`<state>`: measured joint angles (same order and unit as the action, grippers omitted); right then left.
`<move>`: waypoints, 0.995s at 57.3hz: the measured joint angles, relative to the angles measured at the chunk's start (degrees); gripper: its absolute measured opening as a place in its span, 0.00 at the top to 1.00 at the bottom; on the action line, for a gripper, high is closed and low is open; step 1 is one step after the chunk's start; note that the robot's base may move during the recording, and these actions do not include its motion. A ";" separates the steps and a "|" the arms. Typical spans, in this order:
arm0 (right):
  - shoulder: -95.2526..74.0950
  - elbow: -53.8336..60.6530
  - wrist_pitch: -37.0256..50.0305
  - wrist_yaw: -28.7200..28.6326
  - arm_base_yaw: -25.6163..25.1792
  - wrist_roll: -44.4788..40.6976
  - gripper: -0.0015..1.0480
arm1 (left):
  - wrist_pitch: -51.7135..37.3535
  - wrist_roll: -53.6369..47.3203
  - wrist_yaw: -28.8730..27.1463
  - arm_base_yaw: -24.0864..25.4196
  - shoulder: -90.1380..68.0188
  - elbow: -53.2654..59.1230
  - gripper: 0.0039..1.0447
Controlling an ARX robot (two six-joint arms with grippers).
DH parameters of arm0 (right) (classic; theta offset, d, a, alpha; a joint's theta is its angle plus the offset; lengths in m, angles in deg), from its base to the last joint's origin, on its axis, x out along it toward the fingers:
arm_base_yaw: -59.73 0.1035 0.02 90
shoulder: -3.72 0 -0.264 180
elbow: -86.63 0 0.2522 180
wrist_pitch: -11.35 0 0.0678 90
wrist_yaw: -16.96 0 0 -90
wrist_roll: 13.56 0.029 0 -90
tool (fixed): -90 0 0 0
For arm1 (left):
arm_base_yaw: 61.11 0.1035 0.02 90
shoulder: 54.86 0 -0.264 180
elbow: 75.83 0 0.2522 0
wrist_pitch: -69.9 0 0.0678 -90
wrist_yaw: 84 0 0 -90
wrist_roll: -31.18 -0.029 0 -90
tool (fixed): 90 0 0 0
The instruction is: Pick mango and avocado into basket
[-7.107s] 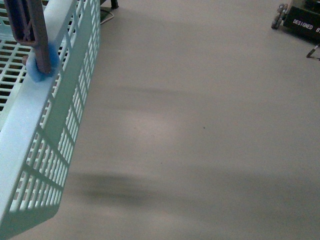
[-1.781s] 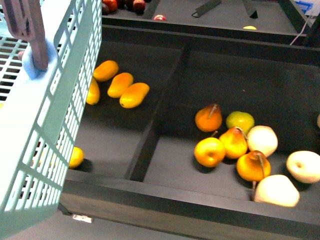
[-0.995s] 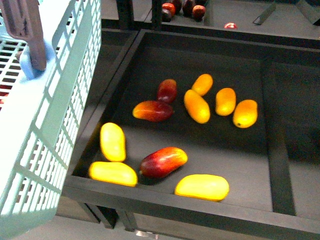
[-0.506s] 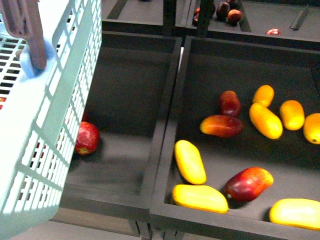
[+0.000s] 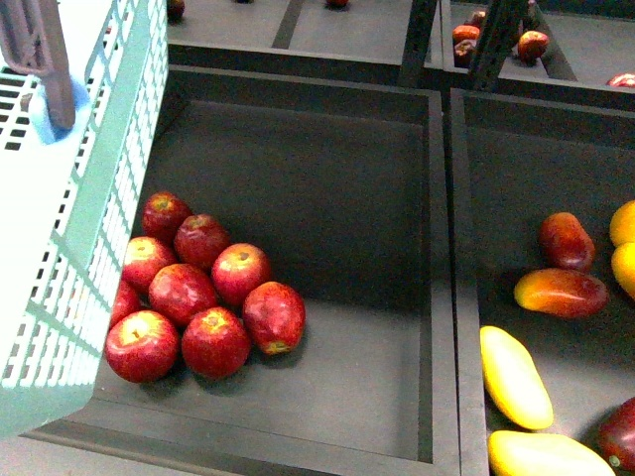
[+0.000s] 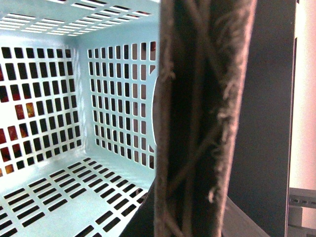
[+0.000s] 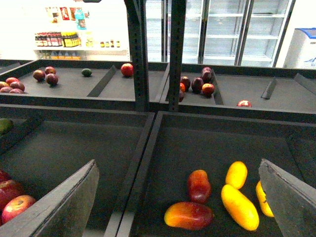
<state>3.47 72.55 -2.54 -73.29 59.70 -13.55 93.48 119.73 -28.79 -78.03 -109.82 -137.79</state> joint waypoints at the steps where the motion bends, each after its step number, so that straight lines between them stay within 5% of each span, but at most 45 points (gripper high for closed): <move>1: 0.00 0.00 0.00 0.02 0.00 0.00 0.07 | 0.00 0.00 0.11 0.00 0.00 0.00 0.94; 24: 0.00 0.00 0.00 0.17 0.00 0.00 0.07 | -0.68 -0.59 0.81 -0.42 0.00 0.15 0.94; 29: 0.00 0.00 0.00 0.20 0.00 0.00 0.07 | -10.38 -20.28 1.97 -1.27 -0.83 2.08 0.94; 35: 0.00 0.00 0.00 0.20 0.00 0.00 0.07 | -8.79 -55.80 7.52 -1.01 -4.46 0.28 0.94; 39: 0.00 0.00 0.00 0.17 0.00 0.00 0.07 | -7.08 -67.25 11.26 -0.22 -7.15 -1.42 0.94; 57: 0.00 0.00 0.00 0.17 0.00 0.00 0.07 | -3.39 -69.70 34.05 -2.62 -21.97 -7.78 0.94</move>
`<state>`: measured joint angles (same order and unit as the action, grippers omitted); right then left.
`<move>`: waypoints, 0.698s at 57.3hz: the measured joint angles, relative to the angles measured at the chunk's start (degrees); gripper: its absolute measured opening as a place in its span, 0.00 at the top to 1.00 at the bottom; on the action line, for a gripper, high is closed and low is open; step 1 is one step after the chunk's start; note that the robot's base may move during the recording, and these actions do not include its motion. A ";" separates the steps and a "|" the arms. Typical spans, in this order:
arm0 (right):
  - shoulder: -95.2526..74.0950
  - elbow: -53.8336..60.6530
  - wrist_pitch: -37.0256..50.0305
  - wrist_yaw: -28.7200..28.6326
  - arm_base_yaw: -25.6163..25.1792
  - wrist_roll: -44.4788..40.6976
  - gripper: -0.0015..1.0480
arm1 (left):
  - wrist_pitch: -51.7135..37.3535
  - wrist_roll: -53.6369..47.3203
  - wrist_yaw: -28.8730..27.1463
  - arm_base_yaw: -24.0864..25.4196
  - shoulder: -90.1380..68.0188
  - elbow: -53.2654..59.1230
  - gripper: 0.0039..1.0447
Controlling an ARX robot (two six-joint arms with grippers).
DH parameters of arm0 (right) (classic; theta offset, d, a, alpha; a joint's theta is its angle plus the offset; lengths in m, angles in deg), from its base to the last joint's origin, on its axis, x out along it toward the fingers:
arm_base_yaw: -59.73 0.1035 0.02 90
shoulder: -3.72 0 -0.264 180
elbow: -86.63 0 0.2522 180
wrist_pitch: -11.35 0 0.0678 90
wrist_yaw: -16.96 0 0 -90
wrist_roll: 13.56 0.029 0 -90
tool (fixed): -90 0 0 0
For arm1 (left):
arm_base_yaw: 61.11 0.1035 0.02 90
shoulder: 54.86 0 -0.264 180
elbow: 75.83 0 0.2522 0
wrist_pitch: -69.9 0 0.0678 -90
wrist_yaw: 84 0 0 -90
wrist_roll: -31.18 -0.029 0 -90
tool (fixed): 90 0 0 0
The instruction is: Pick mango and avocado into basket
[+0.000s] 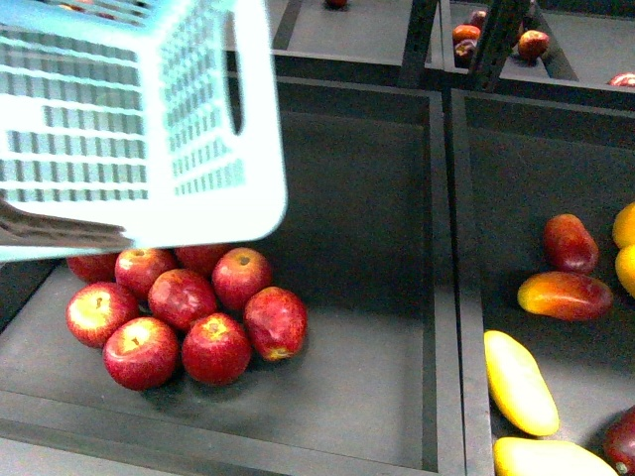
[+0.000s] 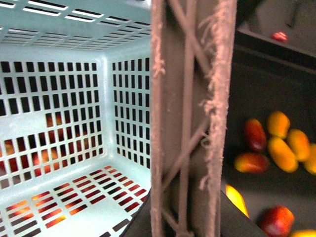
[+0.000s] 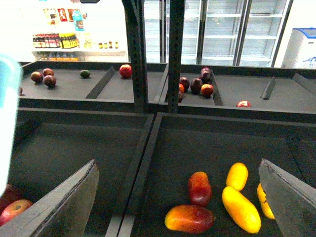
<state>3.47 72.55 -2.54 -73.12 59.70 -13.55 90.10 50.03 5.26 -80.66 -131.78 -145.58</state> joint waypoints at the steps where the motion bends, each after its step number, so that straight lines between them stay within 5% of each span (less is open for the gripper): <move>1: 0.00 0.00 0.00 0.00 0.00 0.00 0.07 | -0.33 0.52 1.38 -0.52 -0.96 -0.42 0.94; 11: 0.00 0.00 0.00 0.00 0.00 0.00 0.07 | -2.69 5.38 9.88 -4.96 -6.69 -4.31 0.94; 40: 0.00 0.00 0.00 0.00 0.00 0.00 0.07 | -5.40 10.69 12.92 -9.07 -14.69 -11.06 0.94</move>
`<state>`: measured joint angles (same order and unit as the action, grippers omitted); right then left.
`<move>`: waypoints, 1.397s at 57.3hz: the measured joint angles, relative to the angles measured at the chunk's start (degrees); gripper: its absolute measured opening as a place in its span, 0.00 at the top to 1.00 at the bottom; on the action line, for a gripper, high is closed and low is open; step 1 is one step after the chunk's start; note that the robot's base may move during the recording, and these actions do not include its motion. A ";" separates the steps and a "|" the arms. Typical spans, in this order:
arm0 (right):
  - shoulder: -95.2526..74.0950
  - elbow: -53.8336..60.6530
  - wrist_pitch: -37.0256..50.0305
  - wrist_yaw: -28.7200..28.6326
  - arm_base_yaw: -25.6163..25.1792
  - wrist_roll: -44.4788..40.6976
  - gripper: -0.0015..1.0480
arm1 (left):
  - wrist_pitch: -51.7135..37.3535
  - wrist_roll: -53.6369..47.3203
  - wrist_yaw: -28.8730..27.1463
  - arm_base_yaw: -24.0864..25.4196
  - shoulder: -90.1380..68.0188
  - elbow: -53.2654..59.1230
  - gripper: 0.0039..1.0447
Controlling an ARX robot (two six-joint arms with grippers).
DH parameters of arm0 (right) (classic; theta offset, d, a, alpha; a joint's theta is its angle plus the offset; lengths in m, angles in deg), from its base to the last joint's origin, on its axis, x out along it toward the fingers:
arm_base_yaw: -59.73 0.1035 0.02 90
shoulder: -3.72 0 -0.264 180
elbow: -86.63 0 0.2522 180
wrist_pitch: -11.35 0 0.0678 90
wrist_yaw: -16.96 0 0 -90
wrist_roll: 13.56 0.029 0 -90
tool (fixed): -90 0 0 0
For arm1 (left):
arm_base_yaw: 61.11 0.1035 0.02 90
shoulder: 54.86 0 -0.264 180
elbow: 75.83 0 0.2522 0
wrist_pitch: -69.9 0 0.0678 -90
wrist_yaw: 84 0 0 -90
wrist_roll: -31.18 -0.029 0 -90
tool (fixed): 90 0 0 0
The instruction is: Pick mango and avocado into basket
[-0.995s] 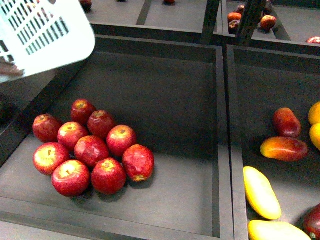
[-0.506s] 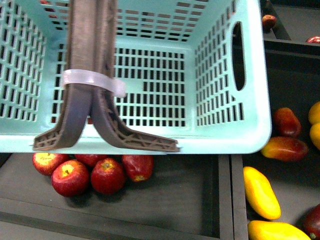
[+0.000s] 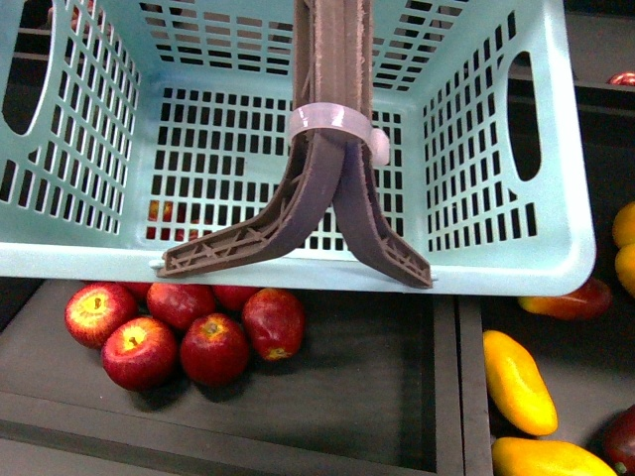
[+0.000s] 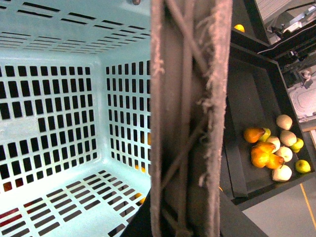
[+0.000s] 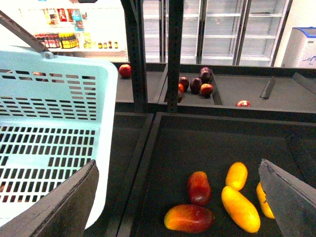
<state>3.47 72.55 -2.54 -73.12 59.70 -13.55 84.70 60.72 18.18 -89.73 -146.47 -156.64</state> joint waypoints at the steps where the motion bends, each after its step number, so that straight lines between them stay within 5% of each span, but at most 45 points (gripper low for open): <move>1: 0.00 0.00 0.00 0.00 0.00 0.00 0.07 | 0.02 0.00 -0.04 -0.09 0.00 -0.02 0.94; 41: 0.00 0.00 0.00 0.00 0.00 0.00 0.07 | 0.81 -0.83 -1.60 -0.44 0.00 -0.15 0.94; 46: -2.16 -0.20 0.52 7.15 1.86 0.79 0.07 | 0.81 -0.83 -1.55 -0.44 0.00 -0.15 0.94; 49: -9.44 -1.27 5.03 9.84 1.46 1.22 0.07 | 0.81 -0.81 -1.60 -0.42 0.00 -0.17 0.94; 62: -51.63 -14.01 25.24 3.76 -7.78 -3.45 0.07 | 0.81 -0.85 -1.68 -0.42 0.00 -0.24 0.94; 80: -92.35 -24.59 38.93 -2.82 -13.57 -18.43 0.07 | 0.81 -0.85 -1.68 -0.44 0.00 -0.26 0.94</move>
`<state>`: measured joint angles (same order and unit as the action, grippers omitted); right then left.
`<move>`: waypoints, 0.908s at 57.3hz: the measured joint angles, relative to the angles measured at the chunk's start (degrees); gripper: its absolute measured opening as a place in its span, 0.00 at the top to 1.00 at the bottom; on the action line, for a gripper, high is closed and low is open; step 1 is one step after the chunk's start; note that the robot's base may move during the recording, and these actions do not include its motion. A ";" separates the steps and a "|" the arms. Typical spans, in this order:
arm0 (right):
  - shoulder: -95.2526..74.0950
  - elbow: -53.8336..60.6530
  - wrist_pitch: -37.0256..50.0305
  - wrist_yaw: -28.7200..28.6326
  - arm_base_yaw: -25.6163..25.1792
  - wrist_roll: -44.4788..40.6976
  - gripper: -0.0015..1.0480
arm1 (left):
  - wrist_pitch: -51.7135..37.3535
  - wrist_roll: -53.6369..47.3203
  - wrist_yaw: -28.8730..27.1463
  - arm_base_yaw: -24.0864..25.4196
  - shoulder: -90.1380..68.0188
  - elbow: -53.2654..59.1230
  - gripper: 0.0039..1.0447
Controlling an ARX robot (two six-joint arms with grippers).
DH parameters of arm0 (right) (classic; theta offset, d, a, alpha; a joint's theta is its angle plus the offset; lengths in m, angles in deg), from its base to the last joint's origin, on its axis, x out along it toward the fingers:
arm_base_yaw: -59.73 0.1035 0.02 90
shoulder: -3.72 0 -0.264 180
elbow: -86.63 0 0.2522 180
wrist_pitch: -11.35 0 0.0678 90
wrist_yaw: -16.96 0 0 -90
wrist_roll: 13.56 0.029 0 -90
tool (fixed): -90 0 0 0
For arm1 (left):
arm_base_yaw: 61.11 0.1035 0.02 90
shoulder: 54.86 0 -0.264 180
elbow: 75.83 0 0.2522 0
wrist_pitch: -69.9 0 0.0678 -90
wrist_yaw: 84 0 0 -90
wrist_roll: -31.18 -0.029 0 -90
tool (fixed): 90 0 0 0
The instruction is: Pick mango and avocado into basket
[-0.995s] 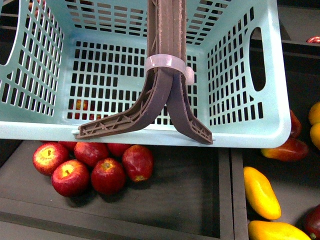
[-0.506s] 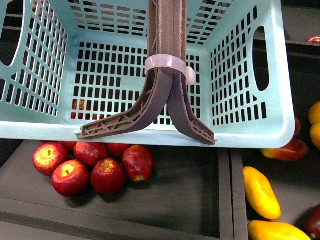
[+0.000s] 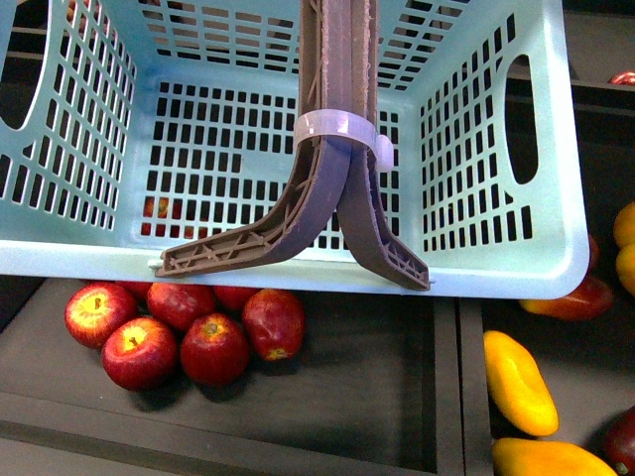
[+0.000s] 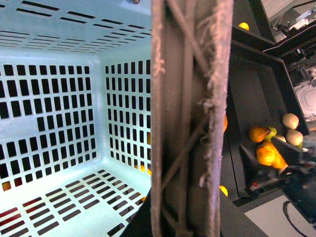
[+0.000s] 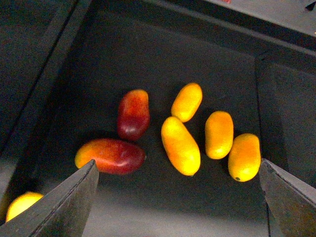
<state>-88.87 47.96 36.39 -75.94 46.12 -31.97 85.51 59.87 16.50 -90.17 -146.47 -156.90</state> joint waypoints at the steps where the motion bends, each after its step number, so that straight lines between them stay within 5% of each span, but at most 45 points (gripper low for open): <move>1: -2.25 -0.46 0.81 -0.61 -0.35 -0.46 0.07 | 0.00 0.00 0.00 0.00 0.00 0.00 0.94; 21: -26.99 -8.39 5.11 -9.16 -1.88 -9.79 0.07 | 0.02 0.02 0.02 0.00 0.00 0.00 0.94; 52: -37.79 -8.96 4.07 -17.49 -2.19 -14.10 0.07 | 0.02 -0.02 -0.02 0.00 0.00 0.00 0.94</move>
<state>-126.66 39.00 40.46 -93.42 43.94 -46.07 85.53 59.84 16.48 -90.17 -146.47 -156.90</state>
